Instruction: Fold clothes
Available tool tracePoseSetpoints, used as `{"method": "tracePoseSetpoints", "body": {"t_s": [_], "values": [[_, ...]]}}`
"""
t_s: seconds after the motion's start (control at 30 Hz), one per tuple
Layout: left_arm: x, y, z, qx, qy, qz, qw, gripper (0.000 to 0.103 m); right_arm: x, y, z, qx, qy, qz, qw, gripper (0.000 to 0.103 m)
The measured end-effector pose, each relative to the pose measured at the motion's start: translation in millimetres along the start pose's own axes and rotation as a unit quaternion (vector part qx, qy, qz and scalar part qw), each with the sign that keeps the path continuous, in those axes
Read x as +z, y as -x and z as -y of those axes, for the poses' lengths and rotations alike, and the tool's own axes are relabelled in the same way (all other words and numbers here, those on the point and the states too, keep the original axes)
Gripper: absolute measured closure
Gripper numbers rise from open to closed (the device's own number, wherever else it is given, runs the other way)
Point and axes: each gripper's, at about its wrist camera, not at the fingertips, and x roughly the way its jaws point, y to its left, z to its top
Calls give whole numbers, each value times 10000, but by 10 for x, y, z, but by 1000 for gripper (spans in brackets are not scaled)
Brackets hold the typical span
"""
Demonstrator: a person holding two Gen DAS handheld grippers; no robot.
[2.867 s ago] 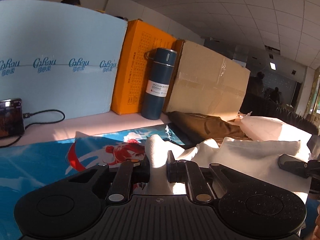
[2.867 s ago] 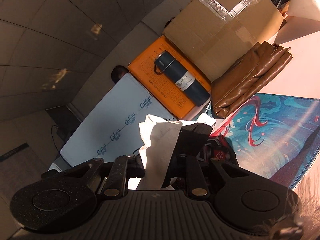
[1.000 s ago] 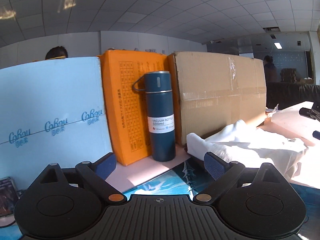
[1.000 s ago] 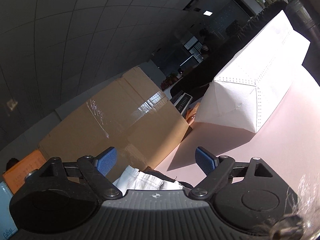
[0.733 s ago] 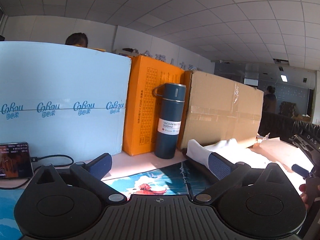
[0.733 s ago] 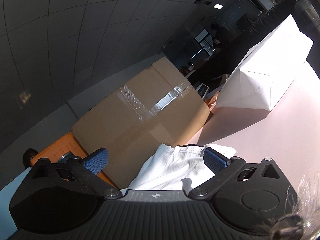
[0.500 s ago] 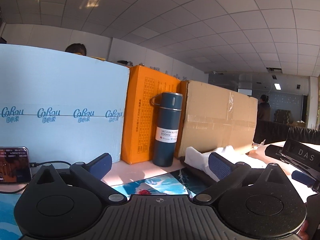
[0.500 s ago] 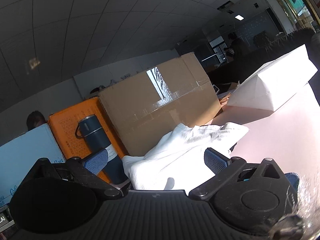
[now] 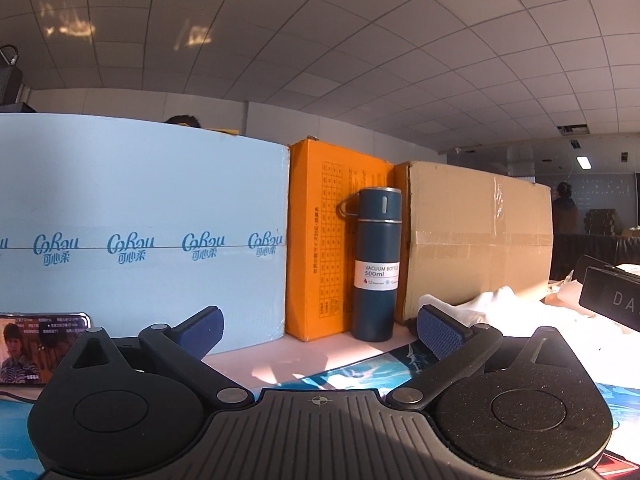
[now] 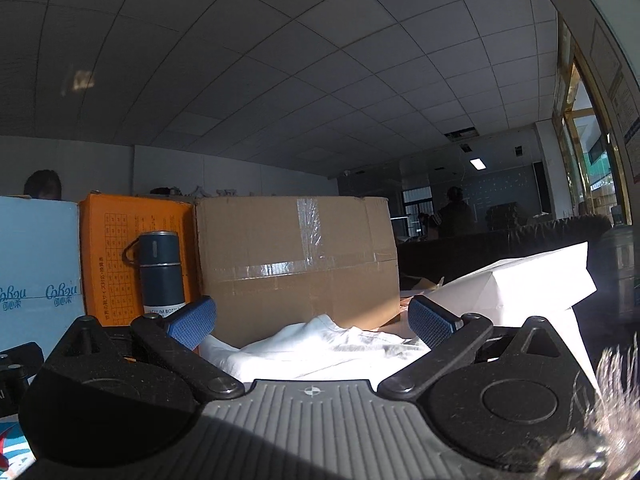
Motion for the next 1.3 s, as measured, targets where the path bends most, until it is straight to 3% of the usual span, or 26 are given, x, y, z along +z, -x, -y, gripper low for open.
{"method": "tracePoseSetpoints", "body": {"t_s": [0.17, 0.5, 1.3], "values": [[-6, 16, 143, -55, -446, 44, 9990, 0, -12, -118, 2, 110, 1, -318, 9994, 0], [-17, 37, 230, -268, -694, 91, 9972, 0, -37, -161, -26, 130, 91, -382, 9991, 0], [-20, -8, 164, -279, -510, -28, 9983, 0, -39, -163, 13, 173, -24, -399, 9991, 0]]}}
